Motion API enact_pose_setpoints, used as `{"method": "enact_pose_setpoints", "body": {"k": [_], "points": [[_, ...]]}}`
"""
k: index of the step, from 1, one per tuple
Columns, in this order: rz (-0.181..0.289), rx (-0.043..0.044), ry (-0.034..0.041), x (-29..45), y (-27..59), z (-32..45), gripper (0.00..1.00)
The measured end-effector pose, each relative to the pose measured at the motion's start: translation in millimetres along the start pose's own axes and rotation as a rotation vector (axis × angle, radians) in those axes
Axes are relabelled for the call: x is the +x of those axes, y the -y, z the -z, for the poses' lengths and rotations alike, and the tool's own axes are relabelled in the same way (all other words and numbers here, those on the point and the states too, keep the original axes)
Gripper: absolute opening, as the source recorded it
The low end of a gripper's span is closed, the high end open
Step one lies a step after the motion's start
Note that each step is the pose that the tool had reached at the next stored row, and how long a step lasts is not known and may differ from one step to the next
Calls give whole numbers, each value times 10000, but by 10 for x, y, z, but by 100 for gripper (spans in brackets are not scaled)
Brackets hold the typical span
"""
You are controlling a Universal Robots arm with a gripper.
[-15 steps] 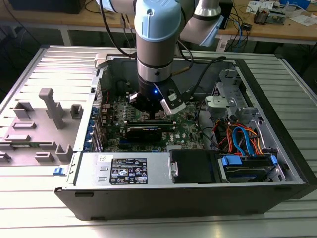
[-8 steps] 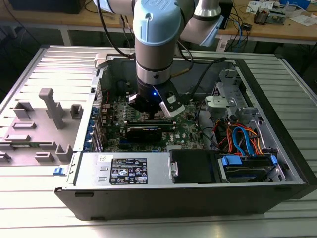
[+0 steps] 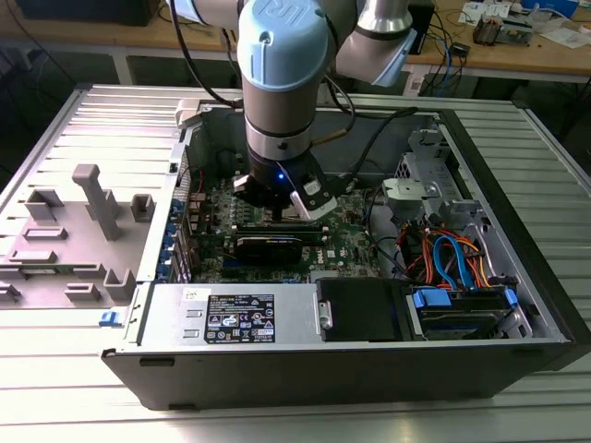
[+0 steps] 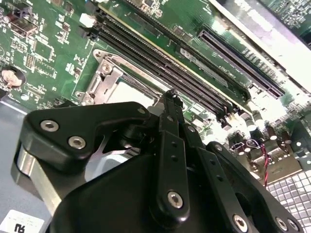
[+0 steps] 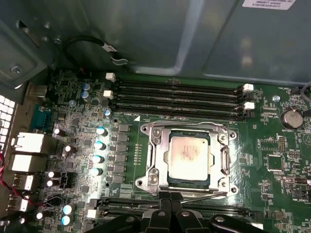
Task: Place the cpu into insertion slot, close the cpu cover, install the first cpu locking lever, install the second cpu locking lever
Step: 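Install the second cpu locking lever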
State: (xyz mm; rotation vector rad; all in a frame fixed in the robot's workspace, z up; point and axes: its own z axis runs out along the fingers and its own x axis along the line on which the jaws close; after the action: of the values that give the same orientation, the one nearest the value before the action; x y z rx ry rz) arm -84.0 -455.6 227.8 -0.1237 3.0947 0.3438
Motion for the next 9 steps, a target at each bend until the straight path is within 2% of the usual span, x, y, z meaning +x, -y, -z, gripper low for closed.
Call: {"method": "enact_pose_setpoints", "body": {"k": [4, 5, 7, 9], "points": [[-3, -7, 1, 62, 57, 12, 11], [-1, -20, 2, 102, 55, 12, 11], [-4, -102, 8, 166, 52, 12, 11], [-4, -130, 11, 163, 51, 10, 11]]}}
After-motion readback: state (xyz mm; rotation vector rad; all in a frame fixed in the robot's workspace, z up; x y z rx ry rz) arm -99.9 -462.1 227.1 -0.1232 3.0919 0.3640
